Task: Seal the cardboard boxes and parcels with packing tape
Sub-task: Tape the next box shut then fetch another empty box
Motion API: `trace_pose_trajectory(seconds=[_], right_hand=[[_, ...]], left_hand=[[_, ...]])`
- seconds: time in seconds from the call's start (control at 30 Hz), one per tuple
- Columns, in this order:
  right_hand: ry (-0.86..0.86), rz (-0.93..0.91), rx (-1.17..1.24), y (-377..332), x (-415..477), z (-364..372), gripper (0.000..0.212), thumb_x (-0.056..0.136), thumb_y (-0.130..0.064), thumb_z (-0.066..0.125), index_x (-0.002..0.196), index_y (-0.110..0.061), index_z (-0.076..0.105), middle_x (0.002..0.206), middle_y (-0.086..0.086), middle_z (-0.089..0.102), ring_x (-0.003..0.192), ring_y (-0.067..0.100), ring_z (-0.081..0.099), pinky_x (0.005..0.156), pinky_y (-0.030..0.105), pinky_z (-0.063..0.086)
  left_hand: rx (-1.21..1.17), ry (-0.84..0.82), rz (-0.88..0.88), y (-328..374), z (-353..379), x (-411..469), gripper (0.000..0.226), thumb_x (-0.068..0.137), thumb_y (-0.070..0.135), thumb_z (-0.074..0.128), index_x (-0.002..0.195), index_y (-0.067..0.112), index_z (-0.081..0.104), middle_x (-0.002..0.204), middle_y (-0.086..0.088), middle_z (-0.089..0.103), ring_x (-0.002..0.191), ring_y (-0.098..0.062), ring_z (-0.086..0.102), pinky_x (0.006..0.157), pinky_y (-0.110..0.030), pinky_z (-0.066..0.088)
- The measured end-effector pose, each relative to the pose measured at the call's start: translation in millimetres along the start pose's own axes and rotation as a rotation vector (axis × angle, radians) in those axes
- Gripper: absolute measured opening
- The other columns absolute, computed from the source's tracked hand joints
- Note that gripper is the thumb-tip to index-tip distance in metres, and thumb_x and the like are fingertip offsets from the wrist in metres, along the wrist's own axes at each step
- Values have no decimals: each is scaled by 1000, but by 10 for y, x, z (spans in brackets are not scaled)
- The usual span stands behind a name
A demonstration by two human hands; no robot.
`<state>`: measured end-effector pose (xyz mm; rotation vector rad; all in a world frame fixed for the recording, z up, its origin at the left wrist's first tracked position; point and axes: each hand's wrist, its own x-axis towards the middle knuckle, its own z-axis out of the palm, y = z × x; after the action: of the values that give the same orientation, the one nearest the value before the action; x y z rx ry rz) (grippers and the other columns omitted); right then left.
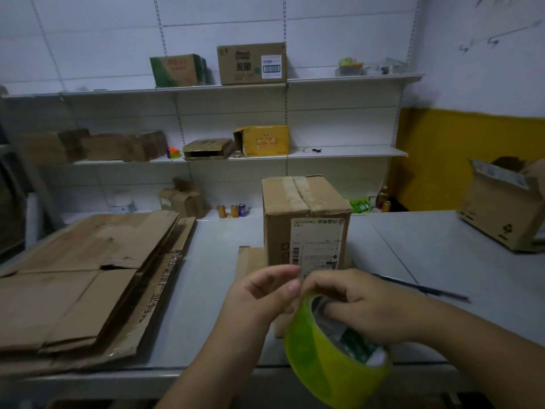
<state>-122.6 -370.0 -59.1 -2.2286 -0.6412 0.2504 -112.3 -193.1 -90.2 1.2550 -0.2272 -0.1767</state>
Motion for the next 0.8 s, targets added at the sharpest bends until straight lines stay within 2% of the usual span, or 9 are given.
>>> trace_pose_trajectory(seconds=[0.07, 0.13, 0.2, 0.27, 0.33, 0.43, 0.6, 0.73, 0.8], right_hand=[[-48, 8, -1, -30, 7, -37, 46, 89, 4, 48, 90, -40, 60, 99, -22, 62, 101, -7, 55, 86, 9, 42], [-34, 13, -39, -10, 22, -68, 39, 88, 3, 50, 82, -33, 62, 96, -15, 65, 97, 0, 58, 90, 23, 47], [-7, 20, -115, 20, 25, -103, 24, 87, -6, 57, 78, -27, 58, 90, -6, 65, 92, 8, 60, 87, 37, 51], [-36, 15, -220, 27, 28, -139, 22, 88, -16, 62, 77, -33, 53, 90, -11, 60, 93, 7, 56, 84, 33, 50], [-112, 23, -281, -13, 24, -194, 22, 90, -23, 63, 90, -41, 51, 101, -19, 55, 100, 3, 52, 84, 25, 46], [-165, 120, -262, -130, -26, -406, 37, 90, -19, 64, 115, -41, 48, 117, -14, 55, 103, 4, 56, 82, 20, 47], [-155, 280, -189, -184, -226, -778, 30, 90, -20, 64, 115, -36, 58, 112, -7, 65, 100, 12, 63, 89, 37, 54], [-77, 621, -303, 5, -391, -1132, 24, 92, -3, 50, 95, -22, 64, 97, 10, 67, 81, 21, 67, 68, 33, 57], [24, 688, -180, 66, -477, -1278, 26, 89, 5, 52, 96, -17, 65, 89, 10, 68, 74, 22, 69, 60, 33, 57]], left_hand=[[18, -16, 30, 41, -11, 35, 21, 57, 9, 71, 77, 11, 76, 76, -10, 70, 65, -18, 64, 65, -30, 52], [75, -37, 64, 106, -14, 58, 15, 56, 8, 71, 70, 12, 76, 70, -10, 70, 59, -16, 62, 58, -26, 52], [162, -31, 101, 162, -20, 72, 12, 54, 11, 72, 65, 14, 77, 73, -13, 72, 64, -19, 66, 58, -25, 54], [216, -4, 141, 226, -5, 75, 9, 55, 11, 72, 62, 15, 77, 76, -15, 73, 70, -21, 69, 61, -25, 56], [251, 10, 187, 288, 30, 71, 9, 56, 11, 71, 61, 16, 76, 74, -14, 73, 68, -20, 70, 59, -22, 55], [281, 10, 252, 397, 73, 46, 8, 58, 15, 69, 64, 16, 74, 71, -10, 72, 67, -19, 70, 57, -19, 54], [263, 87, 325, 682, 7, 60, 16, 62, 17, 63, 75, 10, 69, 71, -3, 72, 64, -10, 68, 55, -16, 53], [252, 212, 388, 842, -133, 142, 18, 62, 20, 64, 78, 14, 68, 69, 0, 72, 61, -9, 66, 54, -15, 52], [262, 227, 393, 844, -141, 172, 17, 63, 21, 64, 78, 16, 68, 69, 0, 72, 62, -10, 67, 55, -15, 53]])
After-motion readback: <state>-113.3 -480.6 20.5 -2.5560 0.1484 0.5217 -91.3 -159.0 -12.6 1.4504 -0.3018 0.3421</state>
